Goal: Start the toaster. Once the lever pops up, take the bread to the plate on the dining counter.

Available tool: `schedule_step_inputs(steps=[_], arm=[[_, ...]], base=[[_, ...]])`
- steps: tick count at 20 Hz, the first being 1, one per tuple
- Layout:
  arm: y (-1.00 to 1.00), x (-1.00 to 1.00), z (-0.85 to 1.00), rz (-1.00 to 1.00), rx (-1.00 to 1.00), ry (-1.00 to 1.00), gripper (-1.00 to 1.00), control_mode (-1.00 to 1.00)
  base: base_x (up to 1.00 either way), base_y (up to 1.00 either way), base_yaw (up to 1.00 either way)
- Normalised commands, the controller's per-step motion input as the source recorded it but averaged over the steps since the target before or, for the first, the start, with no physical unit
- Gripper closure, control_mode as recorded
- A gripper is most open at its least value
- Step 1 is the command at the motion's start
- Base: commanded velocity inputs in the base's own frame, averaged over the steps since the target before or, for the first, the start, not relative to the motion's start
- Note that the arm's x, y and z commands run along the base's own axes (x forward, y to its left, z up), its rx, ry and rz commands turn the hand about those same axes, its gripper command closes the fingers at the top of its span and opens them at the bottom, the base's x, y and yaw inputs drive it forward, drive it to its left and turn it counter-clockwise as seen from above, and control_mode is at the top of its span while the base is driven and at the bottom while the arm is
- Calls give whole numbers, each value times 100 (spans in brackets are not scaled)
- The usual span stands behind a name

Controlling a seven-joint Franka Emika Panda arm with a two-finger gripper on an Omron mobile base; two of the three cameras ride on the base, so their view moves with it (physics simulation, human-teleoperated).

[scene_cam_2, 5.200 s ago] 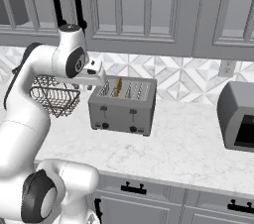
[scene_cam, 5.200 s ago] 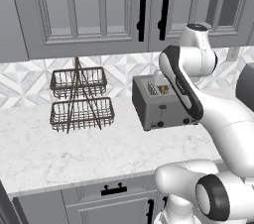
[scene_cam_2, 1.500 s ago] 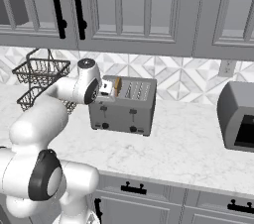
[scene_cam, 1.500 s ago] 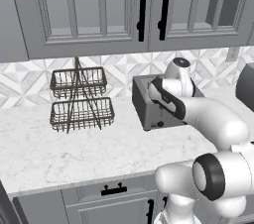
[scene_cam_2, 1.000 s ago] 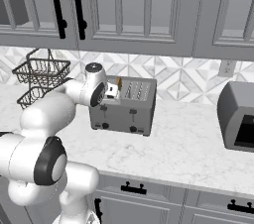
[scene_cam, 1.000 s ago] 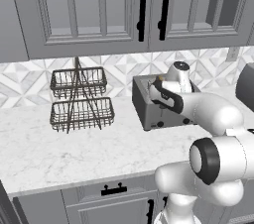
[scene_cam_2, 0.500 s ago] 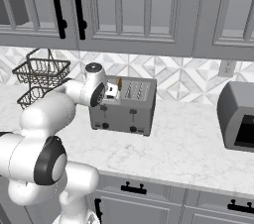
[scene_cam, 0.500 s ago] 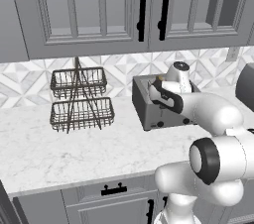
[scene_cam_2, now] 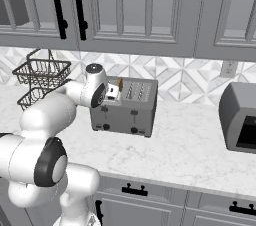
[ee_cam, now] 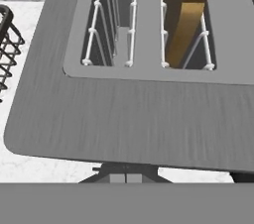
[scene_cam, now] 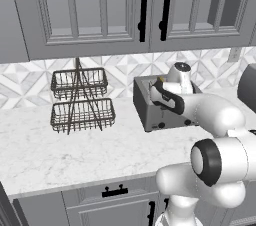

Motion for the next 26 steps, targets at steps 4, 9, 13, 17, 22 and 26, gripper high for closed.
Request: schedule_step_inputs(steps=[4, 9, 13, 17, 22, 26], arm=[[0, -12, -7, -6, 0, 0, 100, -100], [0, -21, 0, -11, 0, 0, 100, -100], [0, 27, -6, -6, 0, 0, 100, -100], [1, 43, -10, 0, 0, 0, 100, -100], [0, 8, -14, -1, 0, 3, 100, -100], [0, -1, -39, -5, 0, 2, 100, -100]], base=[[0, 0, 0], [0, 0, 0], [0, 0, 0], [0, 0, 0], [0, 0, 0], [0, 0, 0]])
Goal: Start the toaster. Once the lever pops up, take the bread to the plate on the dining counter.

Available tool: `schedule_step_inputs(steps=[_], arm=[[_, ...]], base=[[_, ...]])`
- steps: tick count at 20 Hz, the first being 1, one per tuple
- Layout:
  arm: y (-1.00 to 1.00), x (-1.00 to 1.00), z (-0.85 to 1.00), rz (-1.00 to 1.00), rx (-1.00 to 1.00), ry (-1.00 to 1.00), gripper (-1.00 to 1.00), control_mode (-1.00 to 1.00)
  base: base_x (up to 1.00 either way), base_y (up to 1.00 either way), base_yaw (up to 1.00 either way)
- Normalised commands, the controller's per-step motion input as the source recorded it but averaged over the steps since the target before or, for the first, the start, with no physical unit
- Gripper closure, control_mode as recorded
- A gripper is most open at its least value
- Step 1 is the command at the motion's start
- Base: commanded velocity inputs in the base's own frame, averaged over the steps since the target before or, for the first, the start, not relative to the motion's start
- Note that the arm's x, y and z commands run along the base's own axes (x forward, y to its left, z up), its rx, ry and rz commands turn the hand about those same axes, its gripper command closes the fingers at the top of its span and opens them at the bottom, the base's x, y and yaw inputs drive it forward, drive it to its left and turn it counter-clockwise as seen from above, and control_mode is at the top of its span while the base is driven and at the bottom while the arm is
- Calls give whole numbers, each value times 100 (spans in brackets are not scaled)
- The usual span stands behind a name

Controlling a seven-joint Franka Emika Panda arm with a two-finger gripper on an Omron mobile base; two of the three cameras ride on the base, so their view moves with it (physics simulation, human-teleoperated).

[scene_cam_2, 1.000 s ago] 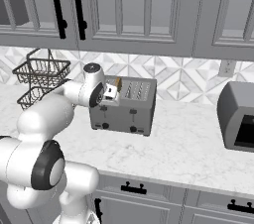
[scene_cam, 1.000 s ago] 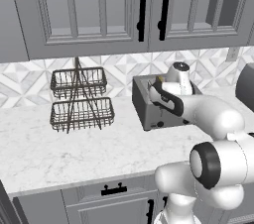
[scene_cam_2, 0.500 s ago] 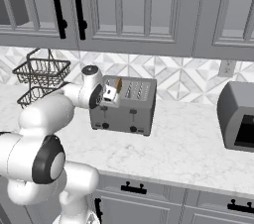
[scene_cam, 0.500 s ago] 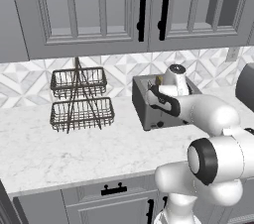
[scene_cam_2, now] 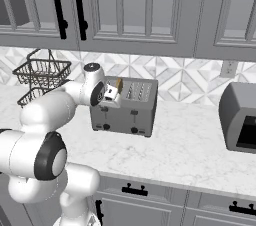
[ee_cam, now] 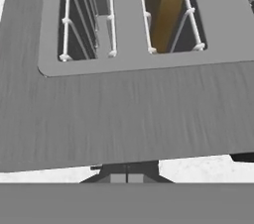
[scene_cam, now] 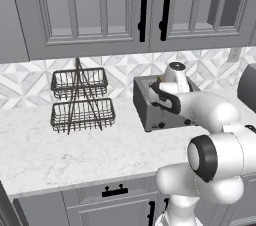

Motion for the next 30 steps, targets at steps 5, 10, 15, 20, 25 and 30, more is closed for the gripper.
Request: schedule_step_inputs(steps=[5, 10, 15, 20, 25, 30], arm=[[0, -14, -58, -7, 0, 0, 100, -100], [0, -3, -60, -6, 0, 0, 100, -100], [0, 4, -63, -2, 0, 0, 100, -100], [0, 0, -94, -2, 0, 0, 100, -100], [4, -10, -97, -2, 0, 0, 100, -100], [4, -28, -93, -2, 0, 0, 100, -100]], base=[[0, 0, 0], [0, 0, 0], [0, 0, 0], [0, 0, 0], [0, 0, 0], [0, 0, 0]])
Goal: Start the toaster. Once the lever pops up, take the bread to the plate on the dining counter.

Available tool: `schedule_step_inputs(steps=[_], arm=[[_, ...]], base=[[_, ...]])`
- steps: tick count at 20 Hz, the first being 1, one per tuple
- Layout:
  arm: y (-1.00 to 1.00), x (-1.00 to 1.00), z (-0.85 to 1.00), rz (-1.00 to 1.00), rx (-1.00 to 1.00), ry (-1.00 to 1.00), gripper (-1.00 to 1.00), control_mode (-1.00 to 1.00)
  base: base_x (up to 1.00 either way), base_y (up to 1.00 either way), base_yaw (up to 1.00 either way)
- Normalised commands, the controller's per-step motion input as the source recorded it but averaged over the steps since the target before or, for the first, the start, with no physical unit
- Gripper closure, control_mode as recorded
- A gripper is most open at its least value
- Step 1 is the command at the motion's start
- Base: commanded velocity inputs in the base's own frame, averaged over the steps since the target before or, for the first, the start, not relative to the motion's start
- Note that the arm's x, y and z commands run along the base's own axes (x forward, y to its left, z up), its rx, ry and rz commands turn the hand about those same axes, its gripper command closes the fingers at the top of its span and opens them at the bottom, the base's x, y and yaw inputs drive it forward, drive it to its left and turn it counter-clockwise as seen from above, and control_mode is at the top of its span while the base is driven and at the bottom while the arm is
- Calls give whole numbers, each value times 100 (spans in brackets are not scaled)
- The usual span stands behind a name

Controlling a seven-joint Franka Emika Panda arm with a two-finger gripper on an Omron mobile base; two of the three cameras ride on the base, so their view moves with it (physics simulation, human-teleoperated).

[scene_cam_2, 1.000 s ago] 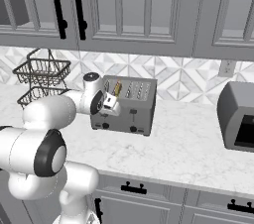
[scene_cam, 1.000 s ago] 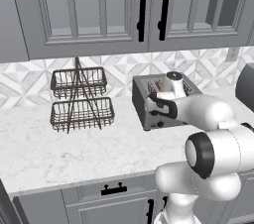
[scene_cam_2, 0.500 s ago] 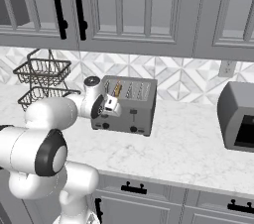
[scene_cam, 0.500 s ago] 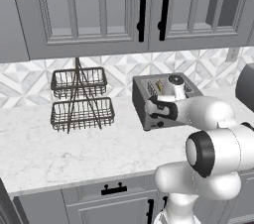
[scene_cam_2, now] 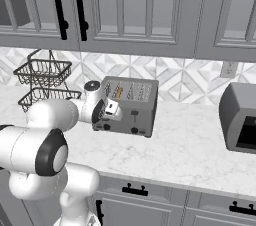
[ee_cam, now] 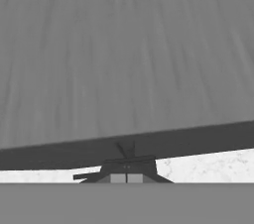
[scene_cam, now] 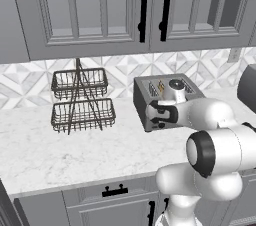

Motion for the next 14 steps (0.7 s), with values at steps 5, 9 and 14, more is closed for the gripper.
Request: schedule_step_inputs(steps=[5, 9, 14], arm=[[4, -21, -85, 0, 0, 0, 100, -100], [6, -36, -83, 0, 0, 0, 100, -100], [0, -53, -58, 0, 2, 0, 100, -100]], base=[[0, 0, 0], [0, 0, 0], [0, 0, 0]])
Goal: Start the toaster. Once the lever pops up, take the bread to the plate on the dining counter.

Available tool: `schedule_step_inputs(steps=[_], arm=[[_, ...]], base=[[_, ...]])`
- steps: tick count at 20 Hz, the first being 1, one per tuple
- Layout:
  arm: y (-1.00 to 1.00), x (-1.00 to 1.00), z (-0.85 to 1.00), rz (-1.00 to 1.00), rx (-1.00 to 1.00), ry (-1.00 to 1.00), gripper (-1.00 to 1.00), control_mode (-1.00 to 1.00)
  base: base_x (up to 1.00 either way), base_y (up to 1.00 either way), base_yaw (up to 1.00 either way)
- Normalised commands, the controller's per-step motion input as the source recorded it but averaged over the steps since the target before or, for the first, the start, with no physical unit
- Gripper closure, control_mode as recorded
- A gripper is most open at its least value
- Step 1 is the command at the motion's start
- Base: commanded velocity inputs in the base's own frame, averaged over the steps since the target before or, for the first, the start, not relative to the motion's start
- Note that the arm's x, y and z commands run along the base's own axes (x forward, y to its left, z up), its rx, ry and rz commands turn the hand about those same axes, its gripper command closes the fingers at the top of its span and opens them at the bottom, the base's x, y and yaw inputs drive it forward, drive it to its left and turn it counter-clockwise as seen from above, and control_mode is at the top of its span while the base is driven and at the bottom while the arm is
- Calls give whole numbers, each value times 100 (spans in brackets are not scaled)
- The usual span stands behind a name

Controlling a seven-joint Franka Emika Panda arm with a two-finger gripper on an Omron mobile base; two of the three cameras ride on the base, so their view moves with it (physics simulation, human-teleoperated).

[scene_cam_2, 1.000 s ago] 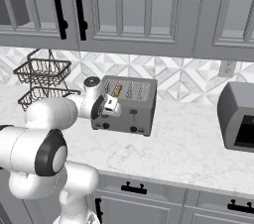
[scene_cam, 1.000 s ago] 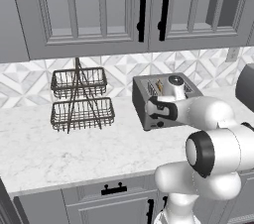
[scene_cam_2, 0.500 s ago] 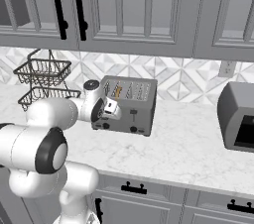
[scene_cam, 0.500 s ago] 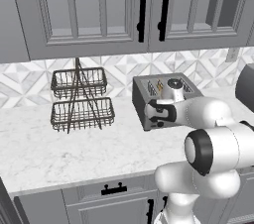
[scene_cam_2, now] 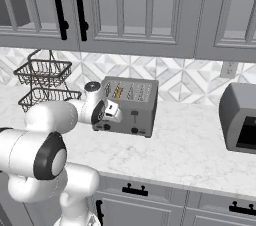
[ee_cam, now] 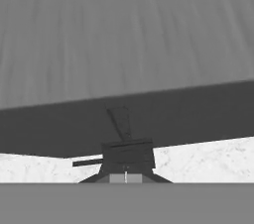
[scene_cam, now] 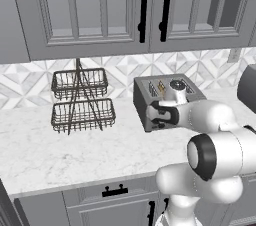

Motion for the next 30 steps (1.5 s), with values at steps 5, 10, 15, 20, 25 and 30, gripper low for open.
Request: schedule_step_inputs(steps=[5, 10, 15, 20, 25, 30], arm=[[0, -60, -3, 0, 5, -1, 100, -100], [-1, -23, 88, 1, 1, -4, 100, -100], [-3, -26, 96, 1, -3, -11, 100, -100], [-40, 0, 72, 1, -3, -4, 100, -100], [-37, 1, 52, 1, -4, -14, 100, -100], [0, 32, 29, 5, -12, -10, 100, -100]], base=[[0, 0, 0], [0, 0, 0], [0, 0, 0], [0, 0, 0], [0, 0, 0], [0, 0, 0]])
